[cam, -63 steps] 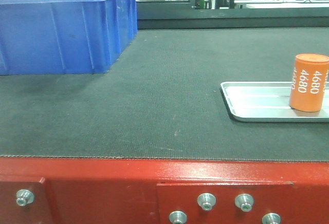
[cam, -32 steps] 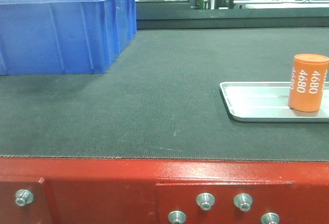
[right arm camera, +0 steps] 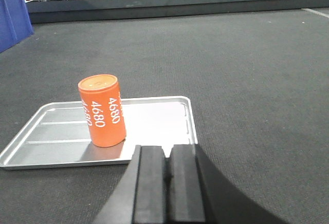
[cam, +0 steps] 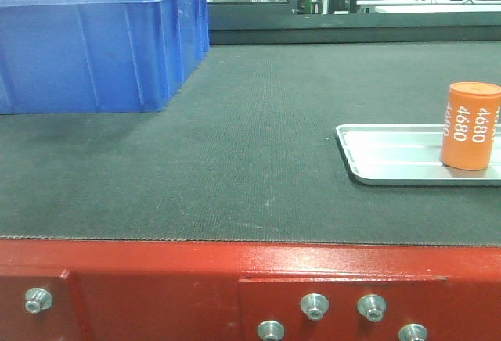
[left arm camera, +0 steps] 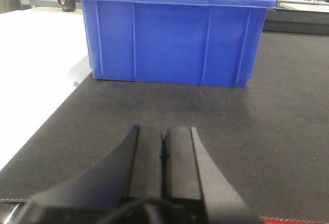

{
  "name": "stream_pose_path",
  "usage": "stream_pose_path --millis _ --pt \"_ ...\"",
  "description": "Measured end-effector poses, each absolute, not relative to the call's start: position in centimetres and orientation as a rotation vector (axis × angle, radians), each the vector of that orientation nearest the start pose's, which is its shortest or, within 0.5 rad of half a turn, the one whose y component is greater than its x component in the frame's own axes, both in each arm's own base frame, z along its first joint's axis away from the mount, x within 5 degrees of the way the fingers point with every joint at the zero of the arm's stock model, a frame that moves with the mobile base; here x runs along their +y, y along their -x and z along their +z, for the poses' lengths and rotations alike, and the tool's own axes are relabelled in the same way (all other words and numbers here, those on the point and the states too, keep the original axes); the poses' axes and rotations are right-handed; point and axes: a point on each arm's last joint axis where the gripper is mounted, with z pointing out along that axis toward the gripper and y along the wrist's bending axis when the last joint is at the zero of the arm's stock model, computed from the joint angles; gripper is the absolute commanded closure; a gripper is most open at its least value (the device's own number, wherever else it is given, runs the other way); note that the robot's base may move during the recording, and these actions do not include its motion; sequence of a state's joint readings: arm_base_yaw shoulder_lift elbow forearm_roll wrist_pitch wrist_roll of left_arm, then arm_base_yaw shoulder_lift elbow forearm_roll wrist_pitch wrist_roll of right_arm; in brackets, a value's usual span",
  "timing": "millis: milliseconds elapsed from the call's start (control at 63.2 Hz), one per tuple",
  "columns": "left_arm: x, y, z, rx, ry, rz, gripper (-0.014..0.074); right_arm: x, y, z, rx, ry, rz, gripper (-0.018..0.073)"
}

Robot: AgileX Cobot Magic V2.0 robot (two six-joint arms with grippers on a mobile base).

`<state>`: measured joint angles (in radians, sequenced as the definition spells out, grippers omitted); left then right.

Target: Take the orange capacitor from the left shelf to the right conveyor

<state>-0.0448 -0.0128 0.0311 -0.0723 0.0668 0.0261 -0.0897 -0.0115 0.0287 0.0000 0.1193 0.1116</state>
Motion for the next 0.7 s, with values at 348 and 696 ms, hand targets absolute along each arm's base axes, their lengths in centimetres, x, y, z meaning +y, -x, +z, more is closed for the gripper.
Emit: stream_pose_path --millis 348,696 --pt "-0.3 -5.67 19.73 1.569 -0.003 -0.075 0.0723 -0.51 -5.64 19.33 1.612 -0.163 0.017 0.0505" --pt "-0.3 -5.67 19.73 1.569 -0.003 -0.075 0.0723 -0.51 -5.64 19.33 1.612 -0.163 0.017 0.0505"
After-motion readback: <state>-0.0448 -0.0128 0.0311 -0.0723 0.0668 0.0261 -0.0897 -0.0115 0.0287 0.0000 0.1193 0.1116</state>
